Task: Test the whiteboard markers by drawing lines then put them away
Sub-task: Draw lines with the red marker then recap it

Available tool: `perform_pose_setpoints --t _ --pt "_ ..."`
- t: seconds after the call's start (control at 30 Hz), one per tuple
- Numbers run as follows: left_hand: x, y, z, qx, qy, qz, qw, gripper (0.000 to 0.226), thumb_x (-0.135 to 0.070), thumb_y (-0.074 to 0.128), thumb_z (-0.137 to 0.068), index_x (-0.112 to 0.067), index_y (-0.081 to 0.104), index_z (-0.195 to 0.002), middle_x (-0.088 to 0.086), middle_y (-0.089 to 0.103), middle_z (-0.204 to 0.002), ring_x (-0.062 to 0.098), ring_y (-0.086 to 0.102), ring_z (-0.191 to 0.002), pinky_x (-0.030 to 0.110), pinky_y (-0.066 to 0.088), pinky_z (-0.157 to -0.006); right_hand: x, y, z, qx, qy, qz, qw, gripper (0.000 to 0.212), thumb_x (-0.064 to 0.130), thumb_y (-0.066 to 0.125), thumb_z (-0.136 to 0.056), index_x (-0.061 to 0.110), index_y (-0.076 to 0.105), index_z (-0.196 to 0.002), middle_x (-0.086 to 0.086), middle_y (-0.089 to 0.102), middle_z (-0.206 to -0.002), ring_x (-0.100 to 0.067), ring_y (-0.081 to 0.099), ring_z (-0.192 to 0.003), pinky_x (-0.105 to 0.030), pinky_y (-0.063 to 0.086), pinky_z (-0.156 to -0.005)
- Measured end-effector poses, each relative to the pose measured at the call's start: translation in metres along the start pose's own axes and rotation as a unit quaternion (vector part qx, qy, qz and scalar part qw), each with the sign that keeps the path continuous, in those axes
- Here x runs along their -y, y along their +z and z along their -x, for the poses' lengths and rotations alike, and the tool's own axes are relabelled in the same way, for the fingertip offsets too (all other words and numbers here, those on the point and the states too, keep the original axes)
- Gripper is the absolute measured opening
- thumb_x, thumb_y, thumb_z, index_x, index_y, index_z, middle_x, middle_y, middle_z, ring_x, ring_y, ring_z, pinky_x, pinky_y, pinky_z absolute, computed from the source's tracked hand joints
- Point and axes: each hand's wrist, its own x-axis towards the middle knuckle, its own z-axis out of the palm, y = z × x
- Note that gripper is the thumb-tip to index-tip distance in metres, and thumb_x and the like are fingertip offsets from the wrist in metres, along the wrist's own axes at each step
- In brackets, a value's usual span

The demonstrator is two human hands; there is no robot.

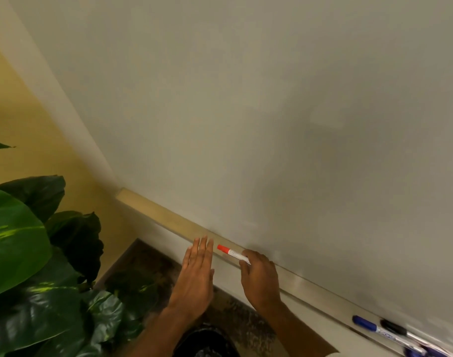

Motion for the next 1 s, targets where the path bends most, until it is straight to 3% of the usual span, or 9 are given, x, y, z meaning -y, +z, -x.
perform_pose_setpoints --t 0.13,0.4,0.6,0.73,0.8,0.87,0.93,1.0 --pt "0.015 0.025 -0.002 0.016 0.005 -0.013 1.000 0.069 -0.022 0.039 -0.109 -0.018 -0.005 -0.162 -0.002 -0.021 -0.167 0.012 -0.034 -0.149 0.040 -0.013 -0.122 -0.001 0.015 -0.005 0.008 0.001 0.009 1.000 0.025 0.027 0.059 -0.098 0.018 0.066 -0.121 0.002 0.071 -0.110 -0.013 0.065 -0.101 -0.024 0.047 -0.088" --pt "0.018 0.035 -0.004 0.029 0.025 0.006 0.999 0.071 -0.009 0.035 -0.105 -0.019 -0.009 -0.160 -0.003 -0.024 -0.165 0.015 -0.033 -0.150 0.038 -0.020 -0.122 -0.009 0.037 -0.011 0.050 -0.004 0.074 0.996 0.030 0.031 0.052 -0.101 0.021 0.064 -0.126 0.004 0.066 -0.124 -0.015 0.057 -0.117 -0.028 0.041 -0.097" --pt "0.018 0.033 -0.003 0.044 0.024 0.001 0.999 0.081 -0.007 0.032 -0.104 -0.029 -0.033 -0.148 -0.007 -0.038 -0.156 0.014 -0.043 -0.144 0.035 -0.026 -0.118 -0.018 0.043 -0.011 0.088 -0.025 0.131 0.987 0.031 0.025 0.050 -0.102 0.024 0.058 -0.132 0.002 0.057 -0.133 -0.019 0.049 -0.125 -0.035 0.039 -0.100" --pt "0.016 0.037 -0.002 0.040 0.044 -0.005 0.998 0.092 -0.008 0.033 -0.104 -0.037 -0.044 -0.145 -0.005 -0.031 -0.160 0.011 -0.039 -0.147 0.031 -0.027 -0.119 -0.020 0.041 -0.009 0.087 -0.039 0.109 0.989 0.033 0.025 0.046 -0.102 0.022 0.058 -0.133 0.003 0.058 -0.133 -0.020 0.050 -0.126 -0.038 0.040 -0.100" --pt "0.016 0.041 -0.002 0.038 0.040 -0.008 0.998 0.076 -0.019 0.029 -0.107 -0.031 -0.028 -0.156 -0.001 -0.019 -0.166 0.018 -0.025 -0.154 0.031 -0.024 -0.121 -0.021 0.036 -0.006 0.049 -0.046 0.092 0.993 0.034 0.028 0.041 -0.100 0.019 0.065 -0.122 0.001 0.066 -0.121 -0.023 0.060 -0.114 -0.040 0.047 -0.091" --pt "0.009 0.039 -0.002 0.059 0.028 -0.027 0.998 0.059 -0.044 -0.001 -0.105 -0.025 -0.018 -0.158 -0.002 -0.026 -0.164 0.019 -0.026 -0.153 0.031 -0.027 -0.120 -0.026 0.030 0.000 -0.004 -0.057 0.075 0.996 0.037 0.032 0.039 -0.096 0.018 0.070 -0.110 0.000 0.071 -0.109 -0.023 0.066 -0.102 -0.039 0.053 -0.081" --pt "-0.001 0.036 -0.001 0.085 0.027 -0.016 0.996 0.075 -0.061 -0.025 -0.091 -0.025 -0.022 -0.156 -0.006 -0.036 -0.160 0.012 -0.037 -0.148 0.031 -0.027 -0.119 -0.032 0.022 0.009 -0.038 -0.073 0.073 0.994 0.038 0.032 0.038 -0.095 0.016 0.070 -0.108 0.000 0.071 -0.107 -0.022 0.067 -0.100 -0.038 0.053 -0.081" --pt "-0.010 0.037 -0.001 0.078 0.027 -0.011 0.997 0.082 -0.070 -0.027 -0.086 -0.027 -0.024 -0.155 -0.008 -0.037 -0.160 0.008 -0.039 -0.146 0.031 -0.024 -0.121 -0.040 0.011 0.018 -0.056 -0.078 0.079 0.992 0.038 0.031 0.037 -0.096 0.016 0.069 -0.111 -0.001 0.070 -0.111 -0.023 0.065 -0.105 -0.039 0.053 -0.084"
